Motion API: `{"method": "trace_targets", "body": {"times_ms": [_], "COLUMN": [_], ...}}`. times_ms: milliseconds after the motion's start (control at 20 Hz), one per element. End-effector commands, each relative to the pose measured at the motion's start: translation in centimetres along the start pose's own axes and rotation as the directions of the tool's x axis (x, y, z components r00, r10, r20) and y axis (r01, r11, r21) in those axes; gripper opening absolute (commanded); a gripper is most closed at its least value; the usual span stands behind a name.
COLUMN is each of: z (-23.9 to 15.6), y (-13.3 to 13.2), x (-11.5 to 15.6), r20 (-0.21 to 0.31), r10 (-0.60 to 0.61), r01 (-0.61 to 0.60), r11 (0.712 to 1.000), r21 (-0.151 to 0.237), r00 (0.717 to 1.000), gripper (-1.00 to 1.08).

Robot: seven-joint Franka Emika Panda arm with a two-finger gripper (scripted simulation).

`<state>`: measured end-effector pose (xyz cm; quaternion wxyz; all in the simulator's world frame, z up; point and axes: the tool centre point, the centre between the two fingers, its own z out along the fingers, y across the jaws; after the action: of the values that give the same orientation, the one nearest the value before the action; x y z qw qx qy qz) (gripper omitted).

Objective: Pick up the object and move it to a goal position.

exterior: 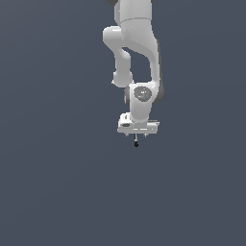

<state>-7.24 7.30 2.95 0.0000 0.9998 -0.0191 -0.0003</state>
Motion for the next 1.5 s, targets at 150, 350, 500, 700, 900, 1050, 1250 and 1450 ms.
{"method": "trace_targets", "body": {"times_ms": [150,350,500,700,900,1050,1250,1450], "z": [1.8,2.0,2.0,2.0,1.9,1.5,0.3,-1.6], "y": [0.0,0.0,0.0,0.0,-0.1,-0.7,-2.5,-5.3], "x": [0.0,0.0,0.0,0.0,0.0,0.0,0.2,0.5], "r20": [-0.001,-0.001,-0.001,-0.001,-0.001,-0.001,-0.001,-0.001], "r10": [0.001,0.001,0.001,0.001,0.001,0.001,0.001,0.001], "r01": [-0.001,-0.001,-0.001,-0.001,-0.001,-0.001,-0.001,-0.001], "r11": [1.000,1.000,1.000,1.000,1.000,1.000,1.000,1.000], "r21": [0.000,0.000,0.000,0.000,0.000,0.000,0.000,0.000], "r00": [1.000,1.000,1.000,1.000,1.000,1.000,1.000,1.000], "gripper": [1.00,-1.00,-1.00,-1.00,-1.00,-1.00,-1.00,-1.00]}}
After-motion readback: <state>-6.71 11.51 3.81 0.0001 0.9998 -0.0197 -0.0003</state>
